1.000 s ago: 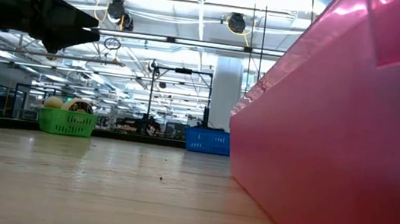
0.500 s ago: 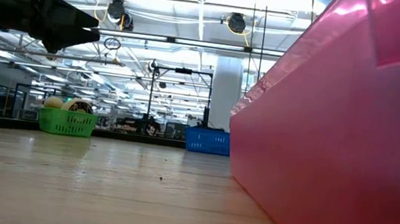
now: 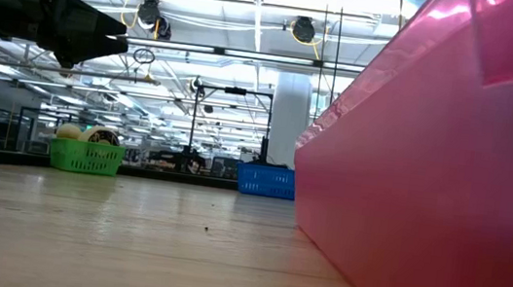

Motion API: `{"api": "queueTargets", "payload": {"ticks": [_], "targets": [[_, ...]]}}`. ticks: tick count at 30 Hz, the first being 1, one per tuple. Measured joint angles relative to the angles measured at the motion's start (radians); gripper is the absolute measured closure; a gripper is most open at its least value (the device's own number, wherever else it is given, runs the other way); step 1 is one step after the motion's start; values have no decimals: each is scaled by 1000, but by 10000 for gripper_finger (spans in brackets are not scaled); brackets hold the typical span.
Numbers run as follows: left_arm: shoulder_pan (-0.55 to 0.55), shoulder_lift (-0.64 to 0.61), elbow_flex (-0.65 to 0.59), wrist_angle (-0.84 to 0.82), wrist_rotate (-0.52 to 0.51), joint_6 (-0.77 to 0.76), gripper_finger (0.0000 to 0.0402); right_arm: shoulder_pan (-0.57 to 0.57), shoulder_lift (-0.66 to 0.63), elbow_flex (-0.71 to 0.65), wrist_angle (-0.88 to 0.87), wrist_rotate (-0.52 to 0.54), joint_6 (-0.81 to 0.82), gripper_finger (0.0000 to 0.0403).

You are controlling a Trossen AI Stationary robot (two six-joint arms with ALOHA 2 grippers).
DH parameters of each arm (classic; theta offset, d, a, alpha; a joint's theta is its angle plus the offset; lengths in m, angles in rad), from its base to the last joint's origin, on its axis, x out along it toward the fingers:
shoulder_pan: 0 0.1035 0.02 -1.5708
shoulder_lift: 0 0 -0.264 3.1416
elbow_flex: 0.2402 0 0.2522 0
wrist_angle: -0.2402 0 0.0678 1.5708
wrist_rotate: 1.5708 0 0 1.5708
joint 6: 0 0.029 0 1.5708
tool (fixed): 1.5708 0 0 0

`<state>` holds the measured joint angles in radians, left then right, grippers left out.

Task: Pick & Place Food Item
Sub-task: Return to Home Position

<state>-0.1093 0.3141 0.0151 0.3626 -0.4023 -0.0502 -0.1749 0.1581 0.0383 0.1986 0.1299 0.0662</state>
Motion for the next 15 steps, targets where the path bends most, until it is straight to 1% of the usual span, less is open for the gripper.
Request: {"api": "queueTargets", "payload": {"ticks": [15], "targets": [[0, 0, 0, 0, 0, 0, 133, 0, 0, 0, 0, 0, 0, 289]]}}
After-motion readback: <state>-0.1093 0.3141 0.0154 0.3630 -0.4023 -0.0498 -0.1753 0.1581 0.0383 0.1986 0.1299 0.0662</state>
